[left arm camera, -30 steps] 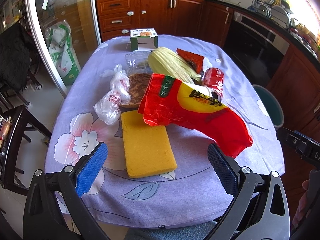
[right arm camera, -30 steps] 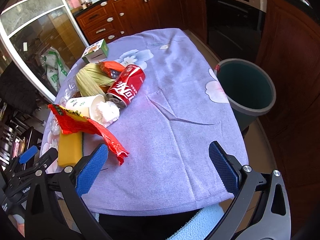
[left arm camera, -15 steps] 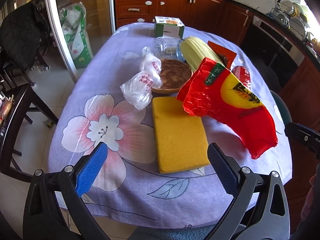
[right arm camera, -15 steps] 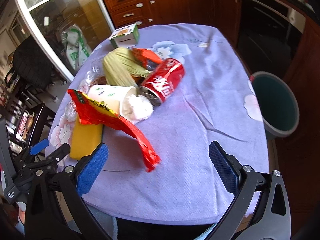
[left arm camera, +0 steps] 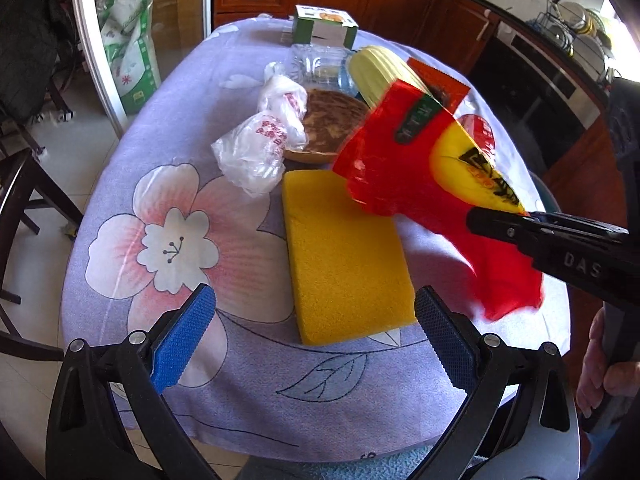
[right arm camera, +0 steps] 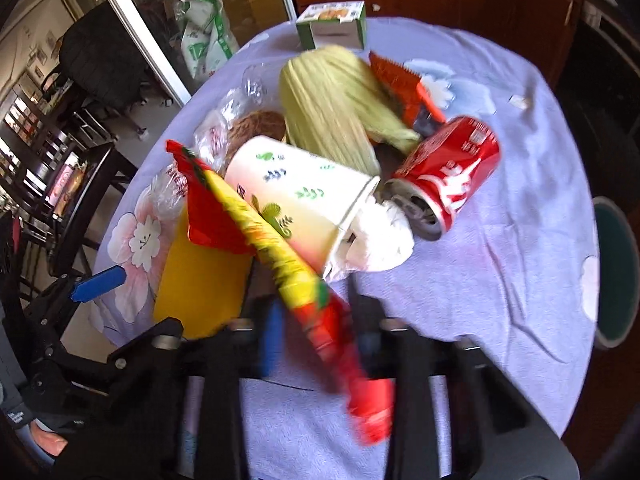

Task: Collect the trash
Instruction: 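Grasp the red snack bag with the right tool while the left tool grasps the yellow sponge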

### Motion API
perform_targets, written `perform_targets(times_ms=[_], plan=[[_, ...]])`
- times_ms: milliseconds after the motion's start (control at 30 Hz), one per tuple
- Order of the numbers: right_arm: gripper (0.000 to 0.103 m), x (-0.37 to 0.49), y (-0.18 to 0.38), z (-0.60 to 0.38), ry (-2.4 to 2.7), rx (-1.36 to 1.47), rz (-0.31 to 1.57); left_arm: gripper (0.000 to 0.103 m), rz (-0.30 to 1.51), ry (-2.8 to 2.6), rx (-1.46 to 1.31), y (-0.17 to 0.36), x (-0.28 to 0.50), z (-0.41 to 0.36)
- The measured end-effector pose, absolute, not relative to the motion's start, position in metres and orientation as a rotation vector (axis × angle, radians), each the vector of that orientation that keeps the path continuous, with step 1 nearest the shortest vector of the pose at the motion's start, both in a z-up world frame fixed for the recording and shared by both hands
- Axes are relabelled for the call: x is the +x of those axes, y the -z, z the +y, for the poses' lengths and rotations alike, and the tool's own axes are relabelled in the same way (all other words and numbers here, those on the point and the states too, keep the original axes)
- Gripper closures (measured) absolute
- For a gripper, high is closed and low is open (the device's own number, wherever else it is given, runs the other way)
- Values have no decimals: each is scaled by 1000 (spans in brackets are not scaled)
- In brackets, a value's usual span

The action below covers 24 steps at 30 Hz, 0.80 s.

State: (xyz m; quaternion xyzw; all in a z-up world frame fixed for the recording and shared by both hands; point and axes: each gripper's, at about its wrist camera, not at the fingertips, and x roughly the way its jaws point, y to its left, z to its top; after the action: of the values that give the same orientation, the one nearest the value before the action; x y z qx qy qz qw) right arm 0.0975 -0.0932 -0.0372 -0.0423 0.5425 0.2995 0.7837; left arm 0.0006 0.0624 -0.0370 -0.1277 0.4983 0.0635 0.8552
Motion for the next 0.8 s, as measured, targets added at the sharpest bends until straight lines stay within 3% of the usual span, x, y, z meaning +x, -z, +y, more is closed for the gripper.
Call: perform_targets(times_ms=[133, 500, 600, 800], plan=[[98, 95, 37, -112, -671, -12, 1176, 3, 1064, -107, -238, 40, 7, 53], [98, 87, 11, -176, -641, 178, 1112, 5, 1189, -130, -186, 70, 42, 32], [98, 90, 13, -192, -613, 211, 1110, 26, 1185, -159, -165, 71, 41, 30], [98, 92, 22, -207, -584, 258, 1117, 30, 1134, -170, -169, 52, 27, 33]])
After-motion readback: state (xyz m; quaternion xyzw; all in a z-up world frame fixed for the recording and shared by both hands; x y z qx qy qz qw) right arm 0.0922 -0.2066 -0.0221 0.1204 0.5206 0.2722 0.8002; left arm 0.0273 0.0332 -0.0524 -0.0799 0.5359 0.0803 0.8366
